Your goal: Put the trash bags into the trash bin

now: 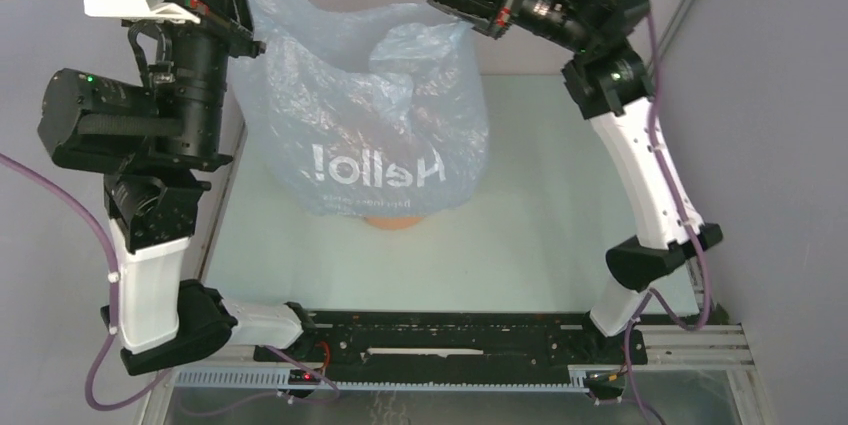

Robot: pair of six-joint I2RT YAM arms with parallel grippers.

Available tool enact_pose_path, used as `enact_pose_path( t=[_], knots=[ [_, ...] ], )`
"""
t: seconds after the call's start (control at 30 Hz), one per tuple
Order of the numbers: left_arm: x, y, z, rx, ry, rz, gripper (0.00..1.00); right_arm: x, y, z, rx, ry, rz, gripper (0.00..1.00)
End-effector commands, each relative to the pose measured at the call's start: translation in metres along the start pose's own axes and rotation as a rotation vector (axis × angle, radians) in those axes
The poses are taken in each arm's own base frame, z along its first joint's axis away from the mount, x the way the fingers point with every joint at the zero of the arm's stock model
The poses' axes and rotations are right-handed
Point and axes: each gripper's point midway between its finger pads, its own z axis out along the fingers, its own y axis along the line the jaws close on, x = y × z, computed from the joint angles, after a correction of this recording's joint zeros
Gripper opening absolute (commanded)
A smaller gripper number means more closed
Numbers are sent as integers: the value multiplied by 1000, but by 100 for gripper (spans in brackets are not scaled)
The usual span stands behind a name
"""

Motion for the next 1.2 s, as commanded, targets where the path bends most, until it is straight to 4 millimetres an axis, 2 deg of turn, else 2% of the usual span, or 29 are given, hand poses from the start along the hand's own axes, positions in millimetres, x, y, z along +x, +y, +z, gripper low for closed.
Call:
enact_pose_path(
  t=[0.0, 0.17, 0.4, 0.57, 0.73, 0.9, 1.03, 1.1, 1.17],
  knots=[
    [17, 5, 14, -48, 2, 9, 0, 3, 3, 15, -48, 17, 36, 1],
    [48, -12, 38, 11, 29, -60, 0, 0, -36, 16, 23, 26, 26, 1],
    [52, -15, 72, 10, -3, -105, 0, -18, -73, 13, 72, 15, 67, 1],
    [72, -34, 78, 76, 42, -176, 0, -1, -95, 7, 124, 44, 99, 0],
    [94, -46, 65, 123, 117, -261, 0, 23, -111, -13, 157, 59, 129, 0],
    [87, -34, 39, 101, 147, -311, 0, 45, -115, -33, 185, 91, 152, 0],
    [101, 4, 15, -78, 229, -299, 0, 59, -115, -45, 209, 123, 136, 0],
    [107, 17, 4, -129, 260, -276, 0, 65, -113, -46, 212, 140, 138, 0],
    [103, 26, -7, -159, 263, -280, 0, 72, -108, -45, 199, 165, 155, 0]
  ],
)
